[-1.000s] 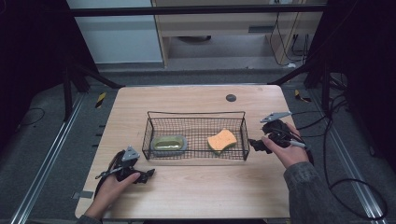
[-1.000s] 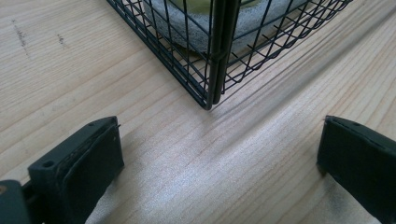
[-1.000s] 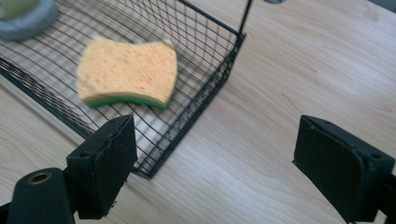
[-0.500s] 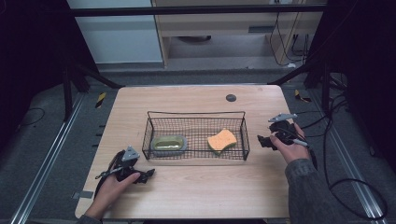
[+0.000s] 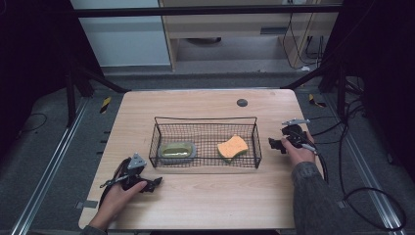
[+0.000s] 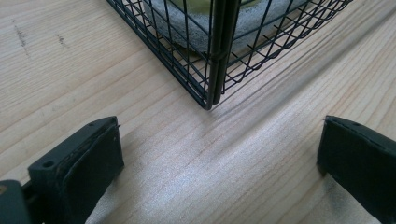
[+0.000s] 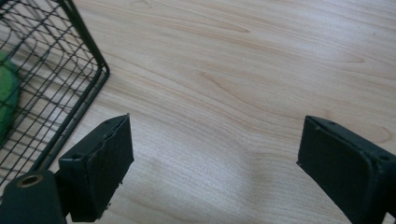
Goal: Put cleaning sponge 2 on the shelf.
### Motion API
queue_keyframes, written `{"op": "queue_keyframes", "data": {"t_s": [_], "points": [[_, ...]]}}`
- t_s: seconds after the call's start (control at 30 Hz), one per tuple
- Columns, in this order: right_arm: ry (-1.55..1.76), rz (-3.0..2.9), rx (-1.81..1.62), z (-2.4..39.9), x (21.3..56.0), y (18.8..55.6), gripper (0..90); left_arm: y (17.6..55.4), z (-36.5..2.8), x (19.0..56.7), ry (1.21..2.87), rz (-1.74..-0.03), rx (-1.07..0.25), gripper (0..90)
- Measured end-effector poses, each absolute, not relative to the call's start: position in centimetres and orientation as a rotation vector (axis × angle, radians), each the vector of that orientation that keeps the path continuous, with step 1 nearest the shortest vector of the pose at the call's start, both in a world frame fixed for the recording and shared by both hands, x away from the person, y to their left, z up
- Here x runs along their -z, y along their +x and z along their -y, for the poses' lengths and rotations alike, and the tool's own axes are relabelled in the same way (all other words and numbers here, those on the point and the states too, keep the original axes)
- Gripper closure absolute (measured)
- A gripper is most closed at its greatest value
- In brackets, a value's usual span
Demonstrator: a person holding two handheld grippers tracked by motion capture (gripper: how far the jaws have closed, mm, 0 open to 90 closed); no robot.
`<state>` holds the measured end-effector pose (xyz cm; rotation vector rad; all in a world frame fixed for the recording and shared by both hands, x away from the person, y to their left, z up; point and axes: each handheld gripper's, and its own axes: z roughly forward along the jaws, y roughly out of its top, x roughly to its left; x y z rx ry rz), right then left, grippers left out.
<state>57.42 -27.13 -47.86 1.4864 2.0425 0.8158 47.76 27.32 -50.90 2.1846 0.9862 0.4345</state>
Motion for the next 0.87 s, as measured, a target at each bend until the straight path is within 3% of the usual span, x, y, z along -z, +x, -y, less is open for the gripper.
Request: {"op": "queue_keyframes", "data": {"t_s": [0.87], "points": [[1.543,-1.976,-0.851,26.3,51.1,57.6,3.1,47.8,-27.3,50.9,2.184,-0.986,-0.435,0.0]]}}
